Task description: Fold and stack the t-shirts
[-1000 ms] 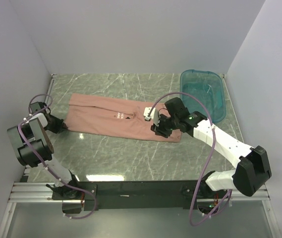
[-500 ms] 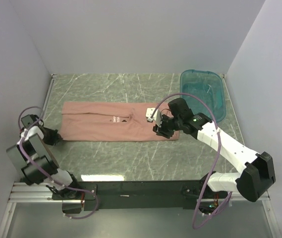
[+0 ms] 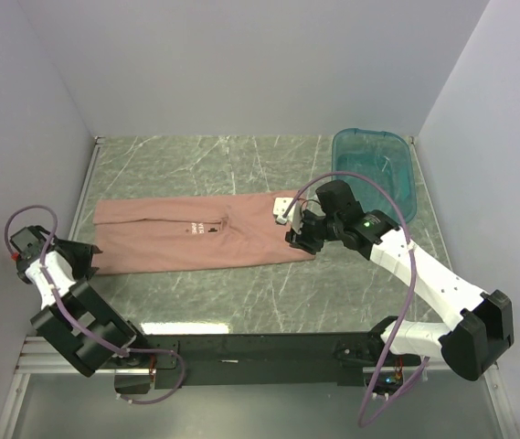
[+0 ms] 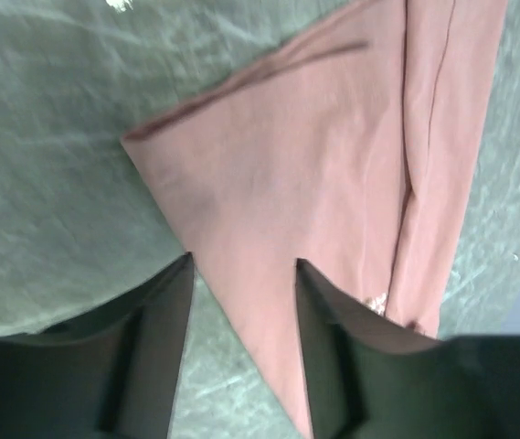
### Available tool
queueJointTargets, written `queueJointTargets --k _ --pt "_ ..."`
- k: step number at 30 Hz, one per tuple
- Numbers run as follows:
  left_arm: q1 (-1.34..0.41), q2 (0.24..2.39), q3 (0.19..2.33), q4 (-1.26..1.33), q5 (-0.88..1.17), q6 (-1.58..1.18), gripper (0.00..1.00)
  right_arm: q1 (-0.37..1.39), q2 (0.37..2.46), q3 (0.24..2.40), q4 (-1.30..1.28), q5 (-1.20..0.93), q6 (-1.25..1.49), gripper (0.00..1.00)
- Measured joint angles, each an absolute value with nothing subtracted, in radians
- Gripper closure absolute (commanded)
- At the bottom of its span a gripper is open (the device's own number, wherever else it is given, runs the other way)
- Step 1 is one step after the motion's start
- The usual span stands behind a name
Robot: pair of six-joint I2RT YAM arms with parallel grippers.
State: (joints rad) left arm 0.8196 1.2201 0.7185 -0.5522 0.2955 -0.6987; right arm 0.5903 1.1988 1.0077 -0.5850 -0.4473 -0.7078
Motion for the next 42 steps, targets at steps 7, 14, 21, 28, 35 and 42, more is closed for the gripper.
queueJointTargets --k 7,14,21,28,35,42 --pt "0.817 1.138 0.725 -0.613 0.353 -0.690 0.37 0.581 1.192 1.008 -0.589 -0.456 -0.713 0.55" --pt "0.719 1.074 0.765 -0.592 0.435 -0.690 0.24 0.567 1.187 1.008 -0.597 -0.467 -0.730 0.54" --pt "0.445 1.101 0.926 -0.555 0.395 -0.684 0.25 0.527 1.187 1.008 -0.619 -0.491 -0.743 0.54" --pt "0.245 1.193 1.071 -0.525 0.324 -0.666 0.28 0.483 1.190 1.008 -0.627 -0.514 -0.749 0.54" --pt "-0.079 1.623 1.445 -0.498 0.414 -0.414 0.29 0.439 1.202 1.008 -0.658 -0.556 -0.776 0.53" --pt "-0.340 2.027 1.749 -0.607 0.424 0.010 0.29 0.373 1.205 1.008 -0.675 -0.613 -0.791 0.53"
